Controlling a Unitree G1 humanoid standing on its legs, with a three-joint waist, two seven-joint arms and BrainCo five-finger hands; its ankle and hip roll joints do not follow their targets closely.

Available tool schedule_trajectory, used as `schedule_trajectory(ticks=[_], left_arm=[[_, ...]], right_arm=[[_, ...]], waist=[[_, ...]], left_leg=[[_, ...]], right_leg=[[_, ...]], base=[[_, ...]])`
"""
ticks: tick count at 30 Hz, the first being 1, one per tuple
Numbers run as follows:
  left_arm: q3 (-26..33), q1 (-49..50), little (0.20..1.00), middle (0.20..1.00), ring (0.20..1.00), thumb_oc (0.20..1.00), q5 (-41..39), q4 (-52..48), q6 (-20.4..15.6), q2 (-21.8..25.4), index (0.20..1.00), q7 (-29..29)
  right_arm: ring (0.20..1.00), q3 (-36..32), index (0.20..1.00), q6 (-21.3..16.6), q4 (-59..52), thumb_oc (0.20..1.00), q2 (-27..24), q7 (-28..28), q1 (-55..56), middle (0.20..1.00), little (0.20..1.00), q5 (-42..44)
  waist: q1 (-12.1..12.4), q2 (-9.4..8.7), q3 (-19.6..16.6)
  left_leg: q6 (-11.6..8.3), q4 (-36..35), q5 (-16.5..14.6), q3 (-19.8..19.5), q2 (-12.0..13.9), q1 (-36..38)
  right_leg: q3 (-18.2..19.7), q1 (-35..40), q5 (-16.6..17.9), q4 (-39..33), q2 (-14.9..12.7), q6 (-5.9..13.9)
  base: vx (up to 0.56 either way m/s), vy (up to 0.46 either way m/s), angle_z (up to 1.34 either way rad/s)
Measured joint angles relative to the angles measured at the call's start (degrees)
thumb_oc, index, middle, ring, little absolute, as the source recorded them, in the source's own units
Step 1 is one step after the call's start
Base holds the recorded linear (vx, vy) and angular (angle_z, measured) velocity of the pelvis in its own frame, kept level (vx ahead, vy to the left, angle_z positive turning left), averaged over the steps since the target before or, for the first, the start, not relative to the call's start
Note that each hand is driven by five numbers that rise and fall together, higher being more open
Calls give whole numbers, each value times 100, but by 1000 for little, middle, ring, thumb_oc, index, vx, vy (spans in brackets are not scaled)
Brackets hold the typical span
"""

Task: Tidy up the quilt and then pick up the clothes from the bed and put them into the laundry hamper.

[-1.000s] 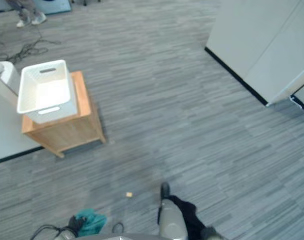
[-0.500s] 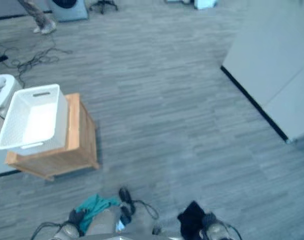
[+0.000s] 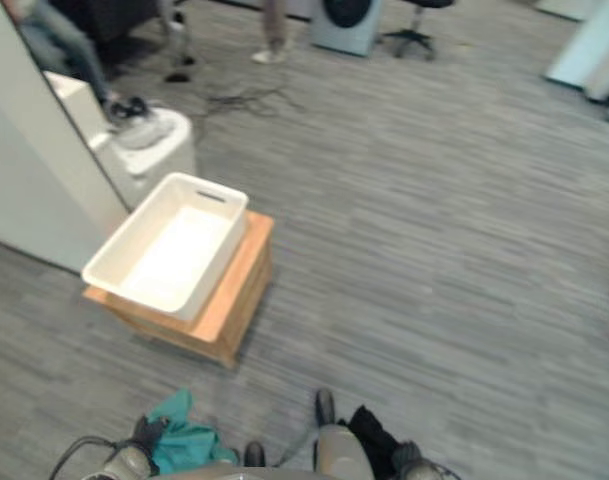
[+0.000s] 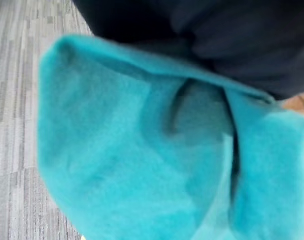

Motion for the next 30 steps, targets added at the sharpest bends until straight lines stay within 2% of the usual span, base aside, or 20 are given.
schedule_trajectory(ticks=[2, 4, 5, 6, 7, 8, 9, 10, 11, 12, 14, 16, 17, 18, 20, 23, 26, 27, 28, 30], left_arm=[[198, 225, 200, 200, 200, 200, 53, 74, -48, 31, 200, 19], [217, 630, 200, 200, 200, 200, 107, 335, -42, 44, 200, 40], [267, 664, 200, 200, 200, 200, 105, 344, -44, 55, 200, 48], [403, 705, 200, 200, 200, 200, 90, 341, -48, 34, 200, 57], [492, 554, 200, 200, 200, 200, 76, 125, -80, 21, 200, 125], [495, 709, 200, 200, 200, 200, -8, 158, -74, -34, 200, 87], [582, 783, 200, 200, 200, 200, -94, 133, -86, -3, 200, 85], [553, 774, 200, 200, 200, 200, -138, 64, -68, -31, 200, 80], [533, 682, 200, 200, 200, 200, -136, -123, -82, -170, 200, 86], [594, 739, 200, 200, 200, 200, -138, -179, -108, -287, 200, 88], [570, 695, 200, 200, 200, 200, -132, -25, -38, -353, 200, 37], [586, 723, 200, 200, 200, 200, -127, 90, -39, -273, 200, 49], [518, 641, 200, 200, 200, 200, -110, 249, -18, -316, 200, 28], [486, 616, 200, 200, 200, 200, -100, 351, -13, -357, 200, 3], [392, 532, 200, 200, 200, 200, -61, 281, -29, -168, 200, -21], [329, 321, 200, 200, 200, 200, -19, 110, -36, -117, 200, -49], [114, 25, 200, 200, 200, 200, 54, 80, -49, -69, 200, -57], [85, 59, 200, 200, 200, 200, 113, 38, -69, 36, 200, -56], [84, 163, 200, 200, 200, 200, 119, -7, -69, 32, 200, -57], [73, 429, 200, 200, 200, 200, 119, -58, -77, -121, 200, -55]], right_arm=[[200, -197, 200, 18, 36, 200, 73, 7, 52, 200, 200, -1], [200, -224, 200, 48, 68, 200, 69, 8, -3, 200, 200, -8], [200, -235, 200, 48, 68, 200, 63, 9, -80, 200, 200, -8], [200, -233, 200, 47, 3, 200, -8, 2, -176, 200, 200, -9], [200, -369, 200, 31, -170, 200, -100, -1, -222, 200, 200, -12], [200, -324, 200, 11, -213, 200, -105, -22, -419, 200, 200, -11], [200, -179, 200, 0, -191, 200, -89, -31, -491, 200, 200, -12], [200, -189, 200, 1, -151, 200, -115, -19, -516, 200, 200, -11], [200, -206, 200, 32, -14, 200, -218, -16, -543, 200, 200, -9], [200, -116, 200, 43, 2, 200, -444, -2, -705, 200, 200, -13], [200, -181, 200, 35, -41, 200, -562, -10, -399, 200, 200, -15], [200, -67, 200, 39, 0, 200, -491, 5, -114, 200, 200, -17], [200, 28, 200, 30, -106, 200, -505, 7, 95, 200, 200, -18], [200, 9, 200, 16, -207, 200, -529, 4, 144, 200, 200, -19], [200, 59, 200, 61, -242, 200, -225, 21, 276, 200, 200, -19], [200, 15, 200, 48, -415, 200, -123, 1, 220, 200, 200, -21], [200, 141, 200, 1, -402, 200, -88, 3, 173, 200, 200, -23], [200, 143, 200, 4, -349, 200, -66, -8, 148, 200, 200, -25], [200, 144, 200, 0, -285, 200, -102, -10, 93, 200, 200, -38], [200, 144, 200, -13, -212, 200, -234, -41, -9, 200, 200, -236]], waist=[[20, -147, 38], [-6, 78, 44], [57, -2, 42], [160, -53, 40], [197, -236, 200], [247, -388, 256], [307, -523, 276], [335, -591, 298], [256, -254, 315], [396, -107, 236], [33, 134, 136], [40, 9, -43], [-158, 63, -142], [-283, 207, -154], [-342, -56, -163], [-374, -213, -158], [-478, -154, -75], [-293, -431, -110], [-231, -411, -88], [-262, -74, -199]], left_leg=[[-400, 5, -66, 218, 117, 365], [-666, 452, -308, 51, 744, 745], [-749, 1063, -226, 119, 833, 476], [-937, 2370, -38, -52, 970, -329], [-591, 5331, 758, -20, 1358, -2061], [-586, 6098, 645, 269, 1569, -2649], [-517, 5703, 468, 740, 1534, -2644], [-419, 5004, 340, 1195, 1441, -2659], [-411, 3925, 293, 1430, 1360, -2605], [-671, 2628, 483, 1881, 1101, -2494], [-445, 1803, 337, 2496, 894, -2016], [-219, 1814, 262, 2393, 606, -1718], [305, 1740, 258, 2476, 469, -1363], [683, 1439, 246, 2386, 509, -1188], [958, 527, 564, 1852, 409, -609], [550, 134, 939, 1366, 363, -491], [320, -3, 1073, 467, 427, -479], [67, -4, 1010, 435, 253, -290], [-159, -34, 973, 426, 240, -226], [-346, -34, 859, 562, 594, -213]], right_leg=[[-98, -72, 299, 201, -247, 23], [-323, 129, 521, 906, 296, -145], [-315, 146, 389, 1000, 361, -383], [-525, 252, 414, 981, 361, -776], [-867, 448, 314, 971, 338, -1002], [-895, 814, 178, 792, 452, -1005], [-953, 1094, -20, 467, 410, -1012], [-1157, 1292, -241, 202, 379, -506], [-1574, 1372, -650, 315, 387, 87], [-1473, 1393, -451, 504, 207, -392], [-2417, 1967, -510, 293, 596, -831], [-2509, 2147, -721, 429, 683, -766], [-2554, 2064, -991, 1236, 881, -350], [-2556, 1788, -1039, 2022, 947, -300], [-2062, 650, -1215, 4403, 595, -108], [-1134, 66, -1240, 3772, 220, -60], [563, 517, -915, 1052, 505, -80], [386, 551, 1, 733, 284, -191], [318, 632, 417, 740, 266, -364], [61, 988, 371, 262, 449, -390]], base=[[543, -541, 106], [272, -459, 48], [164, -424, 48], [155, -449, 78], [306, -345, 79], [447, -355, 54], [390, -201, 5], [363, -2, 23], [408, 44, 4], [525, 80, 5], [296, 46, 70], [142, -9, 52], [170, 21, 45], [141, -2, 77], [136, -47, 88], [200, -117, 102], [129, -122, 146], [82, -140, 80], [51, -147, 26], [25, -80, 34]])
